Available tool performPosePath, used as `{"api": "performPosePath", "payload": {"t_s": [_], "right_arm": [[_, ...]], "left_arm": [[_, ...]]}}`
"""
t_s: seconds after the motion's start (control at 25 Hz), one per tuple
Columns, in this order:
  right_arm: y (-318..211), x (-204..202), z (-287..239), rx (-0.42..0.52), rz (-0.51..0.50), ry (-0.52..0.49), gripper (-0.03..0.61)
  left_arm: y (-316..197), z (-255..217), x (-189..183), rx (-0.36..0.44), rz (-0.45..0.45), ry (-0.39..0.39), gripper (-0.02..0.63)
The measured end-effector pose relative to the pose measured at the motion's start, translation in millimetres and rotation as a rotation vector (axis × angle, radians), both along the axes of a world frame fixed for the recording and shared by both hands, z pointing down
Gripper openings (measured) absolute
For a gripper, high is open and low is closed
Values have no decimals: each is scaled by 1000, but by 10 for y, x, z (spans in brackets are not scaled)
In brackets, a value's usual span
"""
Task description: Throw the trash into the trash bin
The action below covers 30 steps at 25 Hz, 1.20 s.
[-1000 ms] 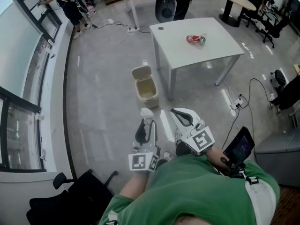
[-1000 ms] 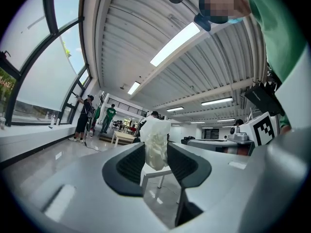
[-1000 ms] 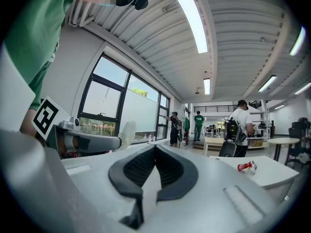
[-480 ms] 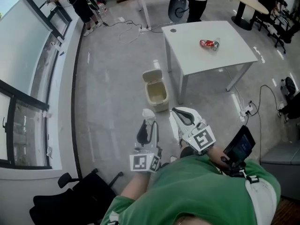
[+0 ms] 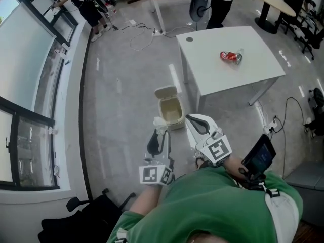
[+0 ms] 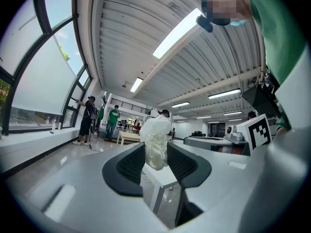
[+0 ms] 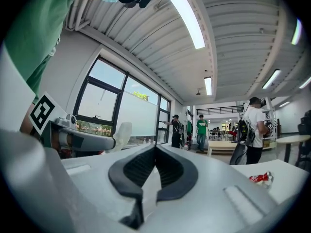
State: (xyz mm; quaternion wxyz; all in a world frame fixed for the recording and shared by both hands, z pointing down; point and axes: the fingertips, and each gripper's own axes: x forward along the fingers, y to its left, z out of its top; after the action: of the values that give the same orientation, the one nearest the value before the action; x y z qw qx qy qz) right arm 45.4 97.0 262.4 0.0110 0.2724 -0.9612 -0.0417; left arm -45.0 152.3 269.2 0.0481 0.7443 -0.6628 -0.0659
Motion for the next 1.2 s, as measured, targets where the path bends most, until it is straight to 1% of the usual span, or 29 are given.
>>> {"api": "performPosePath", "payload": {"t_s": [0.16, 0.36, 0.52, 0.68, 0.88, 1.2], "right_arm": [[-376, 17, 25, -16, -9, -12, 3], [-803, -25, 91, -23, -33, -1, 3], [-1067, -37, 119, -25, -50, -4, 3], [-1275, -37, 194, -47, -39, -2, 3], [-1408, -198, 229, -70, -19, -2, 3], [-1537, -638, 163, -75, 23, 17, 3]], "left_arm": [[-408, 5, -2, -3, -18, 5, 152], [-858, 48, -30, -17, -46, 4, 150], [-1128, 93, -36, -28, -72, -7, 150], [-1293, 141, -63, -46, -82, -19, 150], [-1431, 148, -273, -40, -82, -20, 150], [-1633, 159, -726, -41, -33, 0, 149]]}}
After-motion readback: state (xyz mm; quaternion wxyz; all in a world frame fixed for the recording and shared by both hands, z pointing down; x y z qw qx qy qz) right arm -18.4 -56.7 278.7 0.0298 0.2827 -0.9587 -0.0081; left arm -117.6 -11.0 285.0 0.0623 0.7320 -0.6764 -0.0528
